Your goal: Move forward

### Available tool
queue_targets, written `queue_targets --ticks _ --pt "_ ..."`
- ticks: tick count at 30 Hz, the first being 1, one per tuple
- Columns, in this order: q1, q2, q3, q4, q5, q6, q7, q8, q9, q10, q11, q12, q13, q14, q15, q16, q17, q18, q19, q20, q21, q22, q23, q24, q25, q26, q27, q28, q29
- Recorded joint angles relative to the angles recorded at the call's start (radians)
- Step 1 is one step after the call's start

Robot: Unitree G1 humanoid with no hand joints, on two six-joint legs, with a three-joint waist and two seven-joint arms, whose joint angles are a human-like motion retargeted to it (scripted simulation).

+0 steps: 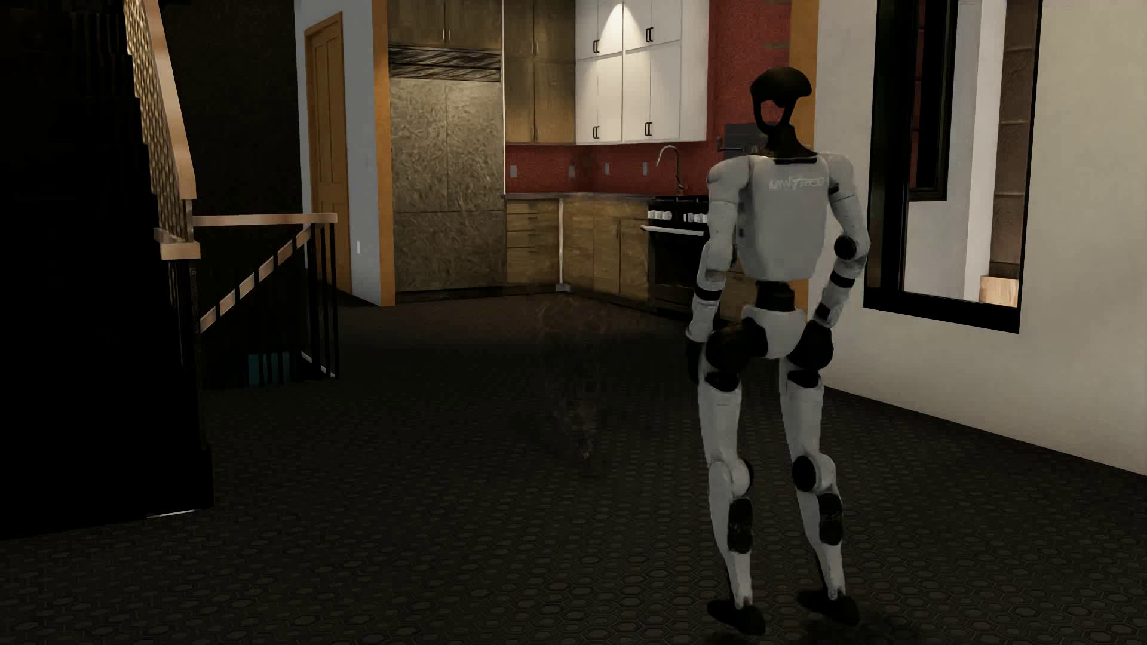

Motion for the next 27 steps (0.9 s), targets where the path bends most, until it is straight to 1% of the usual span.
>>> queue_targets --ticks 4,5,6,7,8,9,12,15,17,18,20,22,23,25,27 --pt "-0.005 -0.007 0.001 -0.002 -0.002 -0.002 0.0 0.0 0.001 0.011 0.006 0.0 0.0 -0.018 -0.002 0.001 -0.001 0.0 0.0 -0.002 0.001 0.0 0.0 0.0 0.0 0.0 0.0 0.0 0.0" --pt "-0.017 -0.016 0.0 -0.002 -0.002 -0.001 0.0 0.0 0.003 0.063 0.015 -0.001 0.0 -0.067 -0.001 0.001 -0.002 0.0 0.0 -0.002 0.0 0.0 0.0 0.0 0.0 0.0 0.0 0.0 0.0" --pt "-0.051 -0.04 -0.001 -0.005 -0.001 0.0 0.0 0.0 0.004 0.23 0.053 -0.001 0.0 -0.142 -0.009 -0.001 -0.002 0.0 0.0 -0.003 -0.003 0.001 0.003 0.0 0.0 0.0 0.0 0.0 0.0" --pt "-0.092 -0.071 -0.002 -0.01 0.003 0.001 0.0 0.0 0.008 0.216 0.224 0.0 0.003 -0.143 -0.043 -0.002 -0.001 0.0 0.0 -0.007 -0.01 0.0 0.003 0.0 0.0 0.0 0.0 0.0 0.0" --pt "-0.115 -0.09 0.001 -0.018 0.004 0.004 0.0 0.0 0.017 0.221 0.25 0.003 0.018 -0.1 -0.083 -0.008 0.004 0.0 0.0 -0.02 -0.04 0.003 -0.011 0.0 0.0 0.0 0.0 0.0 0.0" --pt "-0.115 -0.077 0.006 -0.018 0.002 0.005 0.0 0.0 0.025 0.237 0.257 0.013 0.029 -0.089 -0.122 -0.008 0.003 0.0 0.0 -0.019 -0.04 -0.007 -0.025 0.0 0.0 0.0 0.0 0.0 0.0" --pt "-0.108 -0.023 0.015 -0.018 -0.006 0.011 0.0 0.0 0.018 0.269 0.257 0.041 0.06 -0.118 -0.222 -0.024 0.0 0.0 0.0 0.008 -0.041 0.004 -0.015 0.0 0.0 0.0 0.0 0.0 0.0" --pt "-0.092 -0.001 0.029 -0.025 -0.007 0.012 0.0 0.0 0.005 0.271 0.257 0.052 0.08 -0.182 -0.267 -0.016 -0.001 0.0 0.0 0.028 -0.07 0.0 0.013 0.0 0.0 0.0 0.0 0.0 0.0" --pt "-0.085 -0.019 0.012 -0.031 -0.011 0.008 0.0 0.0 0.003 0.271 0.293 0.049 0.095 -0.224 -0.273 -0.01 -0.008 0.0 0.0 0.023 -0.088 0.013 -0.013 0.0 0.0 0.0 0.0 0.0 0.0" --pt "-0.088 -0.075 -0.002 -0.041 -0.021 0.0 0.0 0.0 0.004 0.274 0.362 0.046 0.096 -0.244 -0.251 -0.007 -0.01 0.0 0.0 0.023 -0.093 0.019 -0.031 0.0 0.0 0.0 0.0 0.0 0.0" --pt "-0.086 -0.254 -0.008 -0.063 -0.04 -0.028 0.0 0.0 0.022 0.278 0.587 0.037 0.078 -0.278 -0.203 0.011 0.001 0.0 0.0 0.028 -0.099 -0.001 -0.035 0.0 0.0 0.0 0.0 0.0 0.0" --pt "-0.068 -0.455 -0.022 -0.079 -0.033 -0.047 0.0 0.0 0.047 0.272 0.825 0.006 0.059 -0.294 -0.199 0.01 0.016 0.0 0.0 0.038 -0.107 -0.004 -0.009 0.0 0.0 0.0 0.0 0.0 0.0" --pt "-0.053 -0.546 -0.045 -0.079 -0.027 -0.047 0.0 0.0 0.051 0.256 0.895 -0.013 0.062 -0.314 -0.198 0.002 0.022 0.0 0.0 0.054 -0.115 -0.01 0.0 0.0 0.0 0.0 0.0 0.0 0.0" --pt "-0.008 -0.689 -0.097 -0.055 -0.017 -0.037 0.0 0.0 0.054 0.214 0.881 -0.043 0.09 -0.351 -0.156 -0.017 0.025 0.0 0.0 0.095 -0.129 -0.073 0.014 0.0 0.0 0.0 0.0 0.0 0.0" --pt "0.048 -0.791 -0.14 -0.032 -0.019 -0.021 0.0 0.0 0.069 0.19 0.752 -0.079 0.123 -0.393 -0.097 -0.03 0.02 0.0 0.0 0.125 -0.151 -0.196 0.037 0.0 0.0 0.0 0.0 0.0 0.0"
